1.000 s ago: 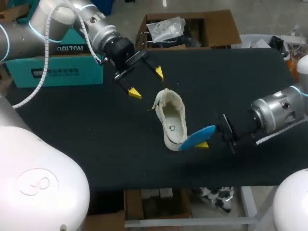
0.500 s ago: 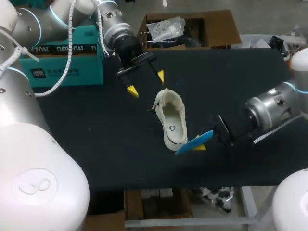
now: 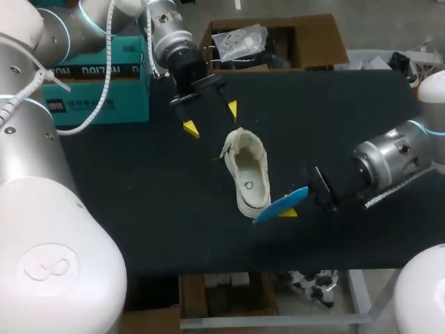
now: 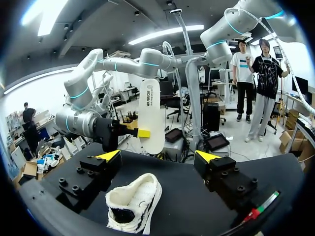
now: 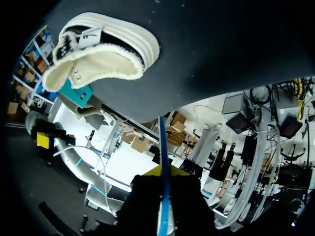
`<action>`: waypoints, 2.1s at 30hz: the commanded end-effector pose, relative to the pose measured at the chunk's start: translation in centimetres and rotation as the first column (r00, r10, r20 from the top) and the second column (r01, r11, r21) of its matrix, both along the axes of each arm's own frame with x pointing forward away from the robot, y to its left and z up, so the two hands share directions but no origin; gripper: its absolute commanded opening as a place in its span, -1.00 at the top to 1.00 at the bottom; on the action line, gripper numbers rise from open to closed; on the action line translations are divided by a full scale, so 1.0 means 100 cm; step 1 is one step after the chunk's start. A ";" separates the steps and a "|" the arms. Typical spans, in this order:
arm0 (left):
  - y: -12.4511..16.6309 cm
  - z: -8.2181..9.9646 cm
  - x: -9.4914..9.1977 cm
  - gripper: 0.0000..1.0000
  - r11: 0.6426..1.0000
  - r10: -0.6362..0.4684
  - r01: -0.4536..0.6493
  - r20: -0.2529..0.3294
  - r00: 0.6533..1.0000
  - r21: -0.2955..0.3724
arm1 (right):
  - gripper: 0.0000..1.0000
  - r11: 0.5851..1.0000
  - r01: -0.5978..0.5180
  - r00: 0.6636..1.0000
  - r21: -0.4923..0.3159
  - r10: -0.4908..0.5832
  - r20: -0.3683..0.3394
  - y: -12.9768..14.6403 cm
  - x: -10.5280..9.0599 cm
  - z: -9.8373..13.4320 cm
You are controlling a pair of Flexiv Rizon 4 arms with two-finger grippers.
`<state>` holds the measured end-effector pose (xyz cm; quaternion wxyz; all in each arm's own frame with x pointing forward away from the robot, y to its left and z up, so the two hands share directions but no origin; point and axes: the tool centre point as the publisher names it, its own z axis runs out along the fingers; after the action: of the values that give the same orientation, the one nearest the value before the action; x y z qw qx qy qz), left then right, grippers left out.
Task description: Open the shoe tongue, take the insole out of the shoe, put the insole back into the shoe, and pack the shoe into the shoebox
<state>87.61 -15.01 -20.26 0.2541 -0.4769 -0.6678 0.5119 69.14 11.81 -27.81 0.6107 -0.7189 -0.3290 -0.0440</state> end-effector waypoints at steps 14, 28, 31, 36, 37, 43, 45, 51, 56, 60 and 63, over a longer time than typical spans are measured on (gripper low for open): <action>0.000 -0.001 0.000 -1.00 1.000 0.001 -0.001 -0.003 1.000 -0.002 | 1.00 1.000 0.000 1.000 0.002 0.000 0.000 -0.001 0.000 0.000; 0.008 -0.004 -0.041 -1.00 0.974 0.224 -0.222 0.071 0.972 -0.034 | 1.00 0.997 0.079 0.997 0.010 -0.079 0.018 0.013 0.011 -0.005; 0.011 -0.007 -0.057 -1.00 0.948 0.319 -0.315 0.094 0.943 -0.051 | 1.00 0.993 0.116 0.993 0.021 -0.117 0.030 0.015 0.019 -0.004; 0.014 -0.014 -0.081 -1.00 0.897 0.441 -0.429 0.143 0.886 -0.107 | 1.00 0.986 0.163 0.986 0.039 -0.165 0.038 0.021 0.034 -0.006; 0.016 -0.015 -0.087 -1.00 0.892 0.448 -0.433 0.131 0.884 -0.127 | 1.00 0.984 0.175 0.984 0.035 -0.177 0.034 0.023 0.038 -0.007; 0.016 -0.029 -0.098 -1.00 0.827 0.561 -0.541 0.145 0.815 -0.155 | 1.00 0.979 0.195 0.980 0.056 -0.197 0.029 0.028 0.053 -0.008; 0.015 -0.034 -0.098 -1.00 0.809 0.587 -0.567 0.151 0.795 -0.158 | 1.00 0.978 0.198 0.979 0.061 -0.200 0.030 0.030 0.057 -0.010; 0.012 -0.042 -0.104 -1.00 0.773 0.629 -0.601 0.119 0.768 -0.205 | 1.00 0.965 0.242 0.969 0.097 -0.246 0.031 0.033 0.063 -0.015; 0.013 -0.042 -0.099 -1.00 0.703 0.707 -0.682 0.093 0.701 -0.205 | 1.00 0.932 0.348 0.936 0.101 -0.352 0.028 0.035 0.068 -0.017; 0.013 -0.042 -0.099 -1.00 0.703 0.707 -0.682 0.093 0.701 -0.205 | 1.00 0.922 0.378 0.923 0.085 -0.382 0.036 0.033 0.067 -0.017; 0.013 -0.042 -0.099 -1.00 0.703 0.707 -0.682 0.093 0.701 -0.205 | 1.00 0.922 0.378 0.923 0.085 -0.382 0.036 0.033 0.067 -0.017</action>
<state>78.22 -13.75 -24.53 0.0493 -0.3205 -0.7729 0.5454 76.41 15.37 -29.91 0.6141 -0.7398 -0.2010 -0.1878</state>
